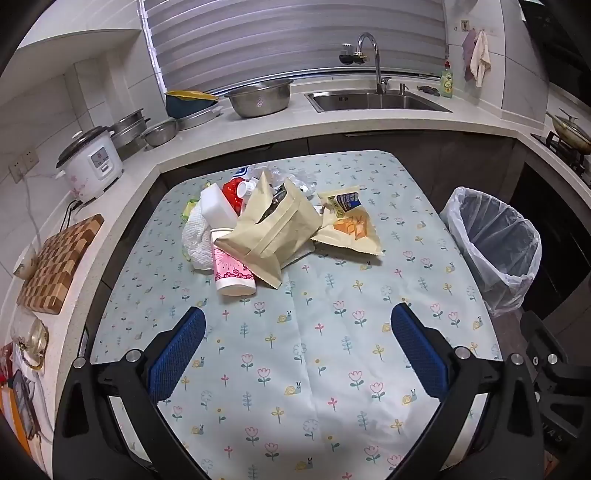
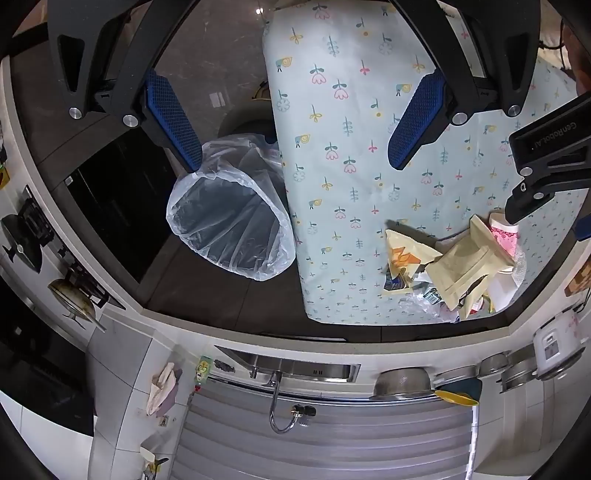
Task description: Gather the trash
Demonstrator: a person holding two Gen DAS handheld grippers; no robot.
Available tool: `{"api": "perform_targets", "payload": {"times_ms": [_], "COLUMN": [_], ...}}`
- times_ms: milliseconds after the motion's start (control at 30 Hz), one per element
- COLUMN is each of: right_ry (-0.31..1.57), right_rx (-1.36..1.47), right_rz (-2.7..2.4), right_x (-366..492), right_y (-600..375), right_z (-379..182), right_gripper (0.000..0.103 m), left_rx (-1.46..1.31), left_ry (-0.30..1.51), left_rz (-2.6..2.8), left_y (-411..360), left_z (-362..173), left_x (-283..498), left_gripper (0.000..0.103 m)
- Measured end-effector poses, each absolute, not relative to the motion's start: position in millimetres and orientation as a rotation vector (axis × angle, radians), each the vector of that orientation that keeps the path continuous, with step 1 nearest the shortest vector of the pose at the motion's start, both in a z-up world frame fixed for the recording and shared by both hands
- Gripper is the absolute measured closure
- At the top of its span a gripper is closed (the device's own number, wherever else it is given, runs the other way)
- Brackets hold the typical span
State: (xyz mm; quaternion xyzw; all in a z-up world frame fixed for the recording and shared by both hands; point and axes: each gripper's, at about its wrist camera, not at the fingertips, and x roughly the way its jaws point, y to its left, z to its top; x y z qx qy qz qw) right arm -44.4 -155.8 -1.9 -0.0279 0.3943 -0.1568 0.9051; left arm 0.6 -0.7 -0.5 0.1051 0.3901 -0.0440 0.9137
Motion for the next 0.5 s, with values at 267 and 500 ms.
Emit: {"api": "perform_targets", "payload": {"times_ms": [267, 500], "right_ry": [0.811, 0.813], "right_rx": [-0.058, -0.064], "right_rz": [-0.316, -0.308], "right_x": [-45.6, -45.1], "right_y": [-154.4, -151.1], "right_z": [-1.7, -3.4], "right_gripper": [0.007, 0.007], "left_rx": [0.21, 0.208], "left_ry": [0.799, 0.794], "left_rz": [-0.092, -0.087], "left_y": [-0.9, -4.3], "left_z": [-0.7, 4.7], "left_x": [0.7, -6.6], "left_gripper": [0.007, 0.007]}}
